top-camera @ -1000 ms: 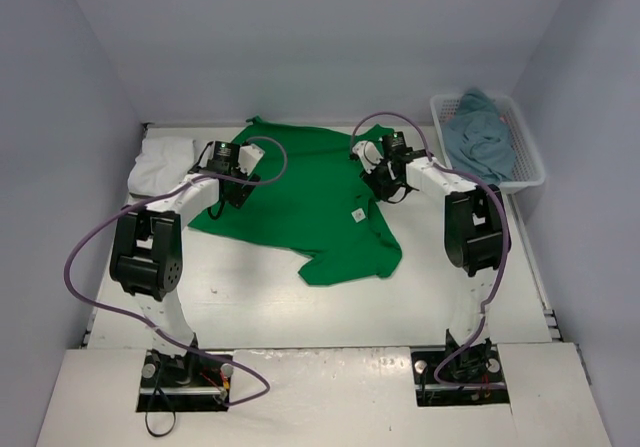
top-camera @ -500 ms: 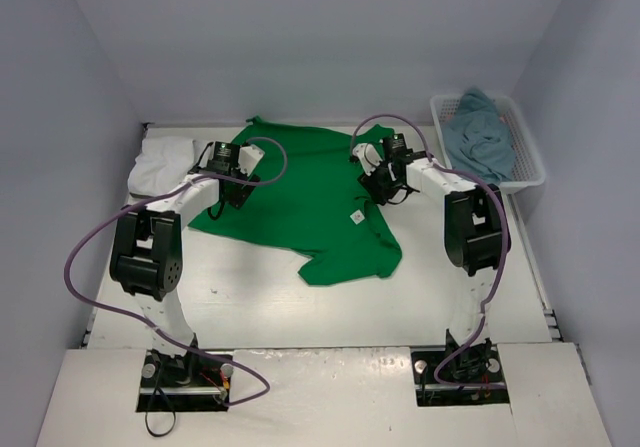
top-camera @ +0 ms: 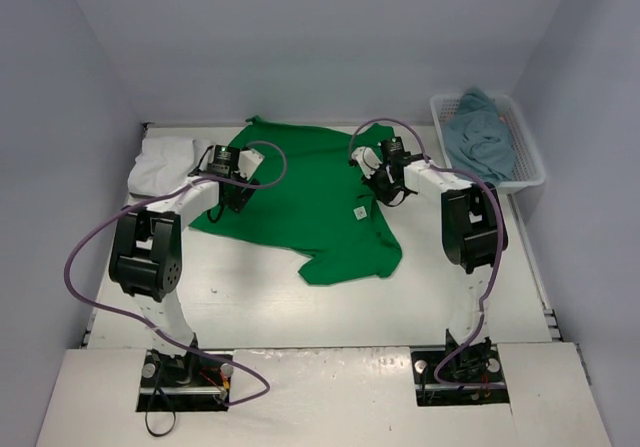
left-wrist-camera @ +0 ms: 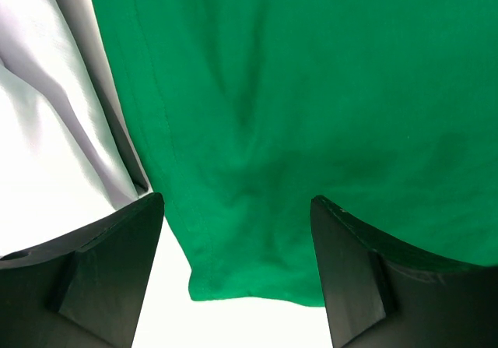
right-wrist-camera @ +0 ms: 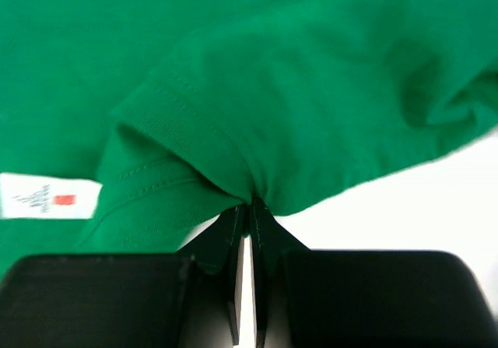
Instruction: Fold and stack the t-shirts
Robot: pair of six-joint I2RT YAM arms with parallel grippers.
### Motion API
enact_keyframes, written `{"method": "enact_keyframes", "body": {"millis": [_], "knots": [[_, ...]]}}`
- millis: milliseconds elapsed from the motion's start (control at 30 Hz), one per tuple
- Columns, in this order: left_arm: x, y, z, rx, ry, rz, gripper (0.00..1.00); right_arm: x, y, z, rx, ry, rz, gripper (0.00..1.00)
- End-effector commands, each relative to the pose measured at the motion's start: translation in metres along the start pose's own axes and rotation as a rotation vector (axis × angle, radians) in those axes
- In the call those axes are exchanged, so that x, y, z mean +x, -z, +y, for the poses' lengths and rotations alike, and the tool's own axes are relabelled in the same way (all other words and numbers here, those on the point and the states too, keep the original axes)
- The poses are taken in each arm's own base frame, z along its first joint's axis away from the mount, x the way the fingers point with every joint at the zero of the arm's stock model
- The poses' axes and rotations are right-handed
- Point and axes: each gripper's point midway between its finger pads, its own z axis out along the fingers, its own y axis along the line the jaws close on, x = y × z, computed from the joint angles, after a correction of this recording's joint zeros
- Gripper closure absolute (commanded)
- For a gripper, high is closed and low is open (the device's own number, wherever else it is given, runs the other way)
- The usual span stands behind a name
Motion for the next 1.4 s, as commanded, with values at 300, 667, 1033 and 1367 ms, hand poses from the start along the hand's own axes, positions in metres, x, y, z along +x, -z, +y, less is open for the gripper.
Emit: {"method": "enact_keyframes", "body": {"millis": [300, 667, 1033, 1367], "knots": [[-0.015, 0.033, 0.014, -0.033, 0.023, -0.08, 0.3, 0.022, 0.008, -0.098, 0.376, 0.13, 0.155, 1.0], [-0.011, 0.029, 0.007, -0.005, 0.043, -0.067, 0.3, 0.032, -0.023, -0.169, 0.6, 0.217, 0.265, 1.0], [-0.007, 0.025, -0.002, 0.028, 0.06, -0.053, 0.3, 0.059, 0.015, -0.166, 0.716, 0.115, 0.404, 0.46], [-0.001, 0.027, -0.007, 0.045, 0.045, -0.048, 0.32, 0.014, 0.093, -0.123, 0.513, -0.075, 0.143, 0.7]]}}
